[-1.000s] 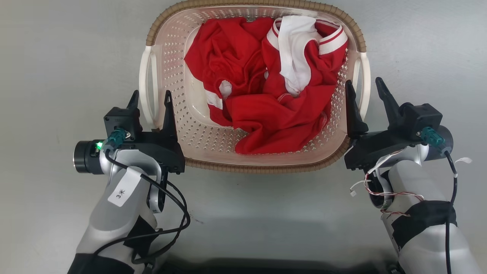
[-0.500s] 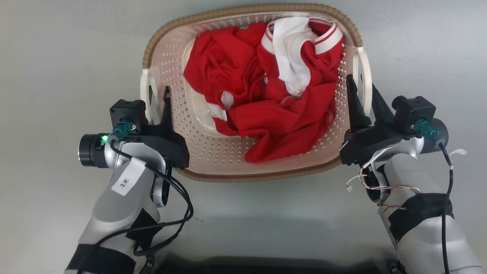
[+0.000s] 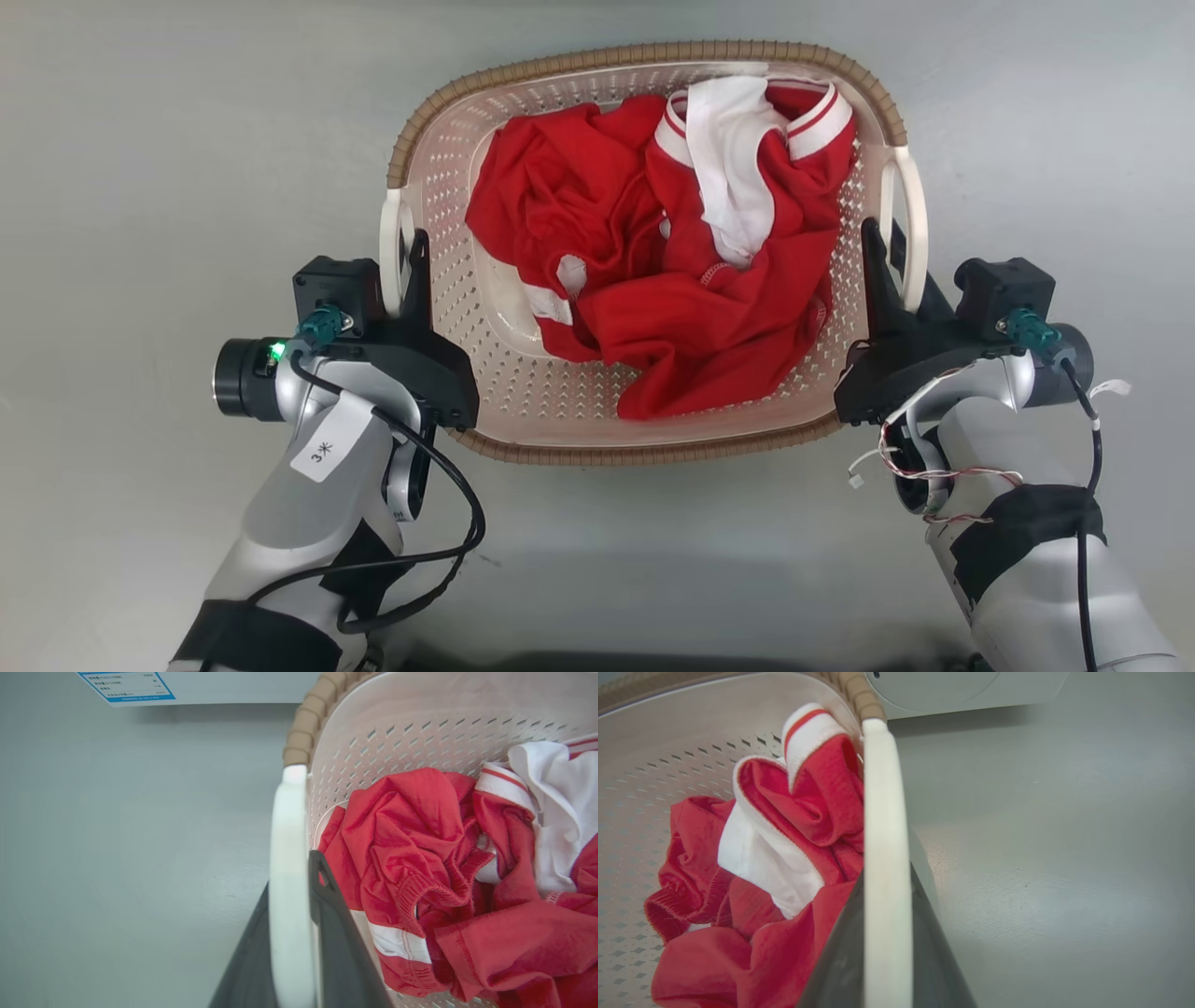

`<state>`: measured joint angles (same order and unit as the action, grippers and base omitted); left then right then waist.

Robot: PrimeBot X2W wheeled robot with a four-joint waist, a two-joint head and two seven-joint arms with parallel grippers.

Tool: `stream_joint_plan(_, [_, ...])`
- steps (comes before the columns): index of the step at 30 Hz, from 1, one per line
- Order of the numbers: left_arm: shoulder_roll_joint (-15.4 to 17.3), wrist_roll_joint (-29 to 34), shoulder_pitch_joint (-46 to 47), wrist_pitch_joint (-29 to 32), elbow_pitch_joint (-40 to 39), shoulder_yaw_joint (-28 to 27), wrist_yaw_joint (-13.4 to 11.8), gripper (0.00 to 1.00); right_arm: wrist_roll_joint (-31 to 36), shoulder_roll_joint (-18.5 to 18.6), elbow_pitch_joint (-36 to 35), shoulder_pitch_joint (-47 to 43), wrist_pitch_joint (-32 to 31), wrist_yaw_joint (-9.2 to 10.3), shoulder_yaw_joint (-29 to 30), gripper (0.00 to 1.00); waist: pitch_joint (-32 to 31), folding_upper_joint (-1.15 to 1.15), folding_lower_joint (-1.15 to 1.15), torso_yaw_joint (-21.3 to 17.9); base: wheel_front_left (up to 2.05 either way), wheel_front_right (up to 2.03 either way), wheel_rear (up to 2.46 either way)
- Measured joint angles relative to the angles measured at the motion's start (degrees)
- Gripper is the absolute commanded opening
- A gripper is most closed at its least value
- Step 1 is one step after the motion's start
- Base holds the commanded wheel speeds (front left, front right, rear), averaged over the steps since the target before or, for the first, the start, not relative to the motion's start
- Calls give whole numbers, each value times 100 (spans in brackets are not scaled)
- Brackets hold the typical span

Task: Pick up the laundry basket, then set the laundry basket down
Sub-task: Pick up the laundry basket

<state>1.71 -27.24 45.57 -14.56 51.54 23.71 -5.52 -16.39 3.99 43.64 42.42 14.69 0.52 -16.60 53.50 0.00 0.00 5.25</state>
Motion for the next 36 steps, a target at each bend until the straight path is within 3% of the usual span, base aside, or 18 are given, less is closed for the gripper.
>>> stream_joint_plan(15, [-2, -191, -132, 0, 487, 308, 5, 0, -651, -1, 464, -250, -1, 156, -511, 0, -863, 0, -1, -10, 0, 0, 0])
stream_joint_plan(36, [-9, -552, -1035, 80, 1263, 790, 210, 0, -2147, -47, 1054, -1100, -122, 358, -1711, 0, -2683, -1, -2, -110, 0, 0, 0])
